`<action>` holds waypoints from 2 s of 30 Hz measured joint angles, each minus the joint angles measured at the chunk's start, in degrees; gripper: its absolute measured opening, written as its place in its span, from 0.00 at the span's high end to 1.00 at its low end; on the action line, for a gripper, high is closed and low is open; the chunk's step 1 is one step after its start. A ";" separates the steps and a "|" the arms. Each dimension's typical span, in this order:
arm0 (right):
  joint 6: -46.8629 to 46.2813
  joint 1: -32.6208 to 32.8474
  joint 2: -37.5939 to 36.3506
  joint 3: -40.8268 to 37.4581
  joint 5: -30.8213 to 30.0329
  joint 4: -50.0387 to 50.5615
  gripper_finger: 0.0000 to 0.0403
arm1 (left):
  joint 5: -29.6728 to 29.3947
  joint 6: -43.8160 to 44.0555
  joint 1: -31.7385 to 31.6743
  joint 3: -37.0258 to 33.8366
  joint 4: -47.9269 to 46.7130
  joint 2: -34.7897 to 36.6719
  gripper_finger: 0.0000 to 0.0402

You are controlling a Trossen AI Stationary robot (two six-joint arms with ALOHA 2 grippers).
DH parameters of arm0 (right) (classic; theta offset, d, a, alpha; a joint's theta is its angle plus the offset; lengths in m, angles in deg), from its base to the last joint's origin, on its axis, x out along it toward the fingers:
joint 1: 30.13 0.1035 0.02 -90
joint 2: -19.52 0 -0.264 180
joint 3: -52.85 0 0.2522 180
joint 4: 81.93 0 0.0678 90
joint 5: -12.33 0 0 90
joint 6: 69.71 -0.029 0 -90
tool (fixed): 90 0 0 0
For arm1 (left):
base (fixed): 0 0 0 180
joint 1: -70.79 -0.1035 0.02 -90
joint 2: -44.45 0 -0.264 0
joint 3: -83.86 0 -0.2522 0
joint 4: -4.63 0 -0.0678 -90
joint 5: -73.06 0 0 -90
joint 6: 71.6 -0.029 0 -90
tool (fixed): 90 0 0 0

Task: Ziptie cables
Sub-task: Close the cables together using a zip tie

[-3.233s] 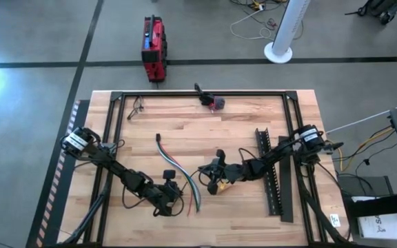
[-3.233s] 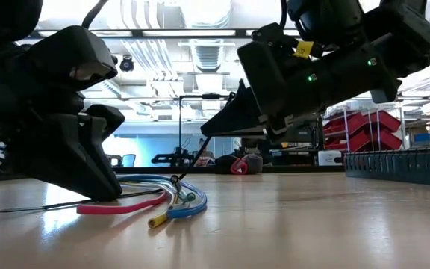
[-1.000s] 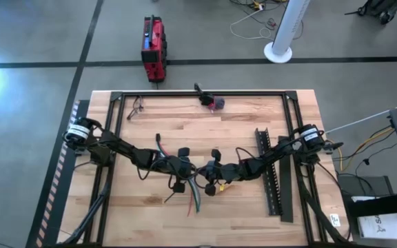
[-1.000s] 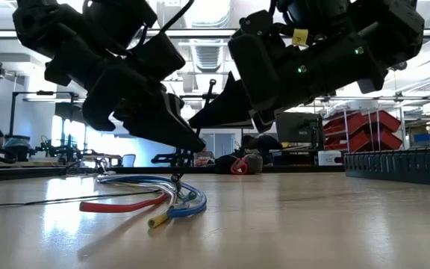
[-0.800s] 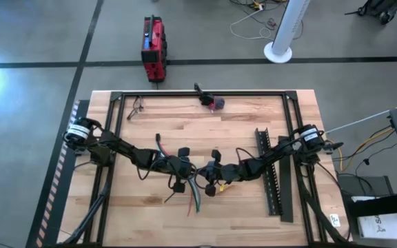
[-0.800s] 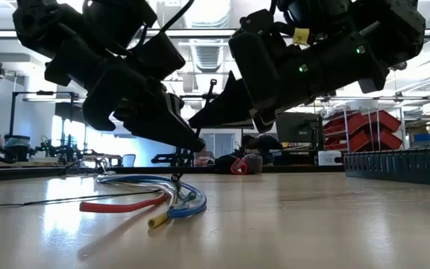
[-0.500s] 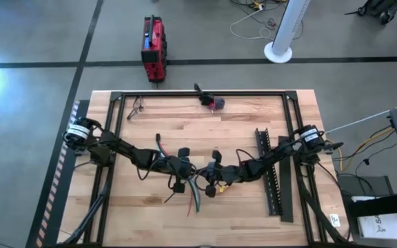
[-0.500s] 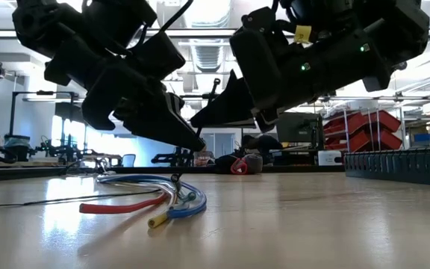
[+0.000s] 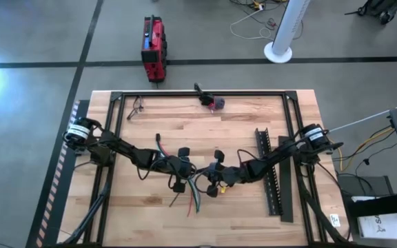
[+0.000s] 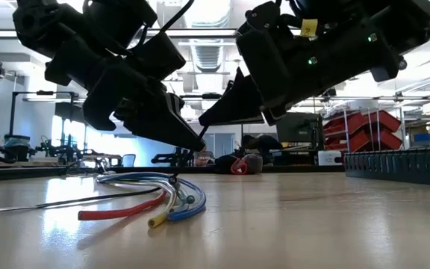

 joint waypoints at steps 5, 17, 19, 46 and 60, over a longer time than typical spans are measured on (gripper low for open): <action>-0.05 0.35 -0.16 -0.02 -0.04 0.02 1.00 | 0.00 0.20 0.00 0.00 -0.07 0.02 1.00; 1.41 -1.06 1.98 0.98 0.44 -5.88 1.00 | 0.01 0.20 0.00 0.00 1.67 0.02 1.00; 1.29 -1.21 3.30 2.02 0.43 -5.90 1.00 | 0.00 0.13 0.00 0.00 2.09 0.03 1.00; 5.31 -0.84 4.29 3.20 -0.04 -5.01 0.98 | 0.03 1.02 0.00 -0.22 1.46 0.02 1.00; 2.44 -0.81 0.04 -0.52 -0.02 -2.40 0.83 | 0.02 1.09 0.00 -0.22 2.72 0.13 1.00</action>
